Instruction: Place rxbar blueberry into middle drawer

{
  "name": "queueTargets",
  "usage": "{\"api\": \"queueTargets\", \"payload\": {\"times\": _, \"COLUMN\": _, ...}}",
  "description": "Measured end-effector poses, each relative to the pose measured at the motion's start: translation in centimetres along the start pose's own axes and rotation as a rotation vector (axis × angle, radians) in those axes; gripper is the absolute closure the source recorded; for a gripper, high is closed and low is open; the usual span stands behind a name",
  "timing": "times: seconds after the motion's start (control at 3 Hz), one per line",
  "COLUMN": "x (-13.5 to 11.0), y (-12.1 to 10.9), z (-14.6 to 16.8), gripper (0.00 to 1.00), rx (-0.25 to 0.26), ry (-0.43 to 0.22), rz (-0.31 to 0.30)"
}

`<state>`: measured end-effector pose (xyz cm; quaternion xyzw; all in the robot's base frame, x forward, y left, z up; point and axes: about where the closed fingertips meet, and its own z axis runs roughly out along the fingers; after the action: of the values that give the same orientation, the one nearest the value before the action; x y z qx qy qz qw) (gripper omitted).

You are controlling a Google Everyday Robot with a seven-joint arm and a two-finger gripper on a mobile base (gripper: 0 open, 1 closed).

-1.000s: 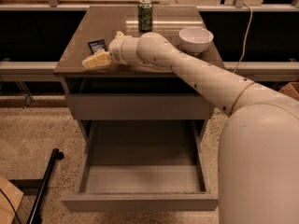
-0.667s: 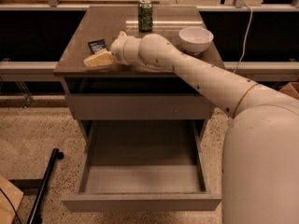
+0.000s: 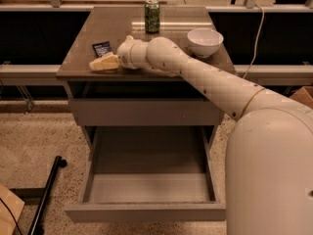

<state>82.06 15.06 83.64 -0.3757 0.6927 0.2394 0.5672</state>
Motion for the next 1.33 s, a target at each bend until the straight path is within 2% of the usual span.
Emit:
{"api": "queueTargets", "payload": {"times": 0.67, "x": 0.1, "y": 0.4, "z": 0.1, "gripper": 0.49, "rx": -0.006, "ry": 0.012, "rz": -0.013}}
{"api": "queueTargets", "payload": {"times": 1.0, "x": 0.1, "y": 0.8, "z": -0.1, "gripper": 0.80, "rx": -0.008, "ry": 0.017, "rz": -0.019}}
{"api": "queueTargets", "payload": {"times": 1.33, "x": 0.2, "y": 1.0, "z": -0.2, "gripper": 1.00, "rx": -0.007, "ry": 0.020, "rz": -0.020}}
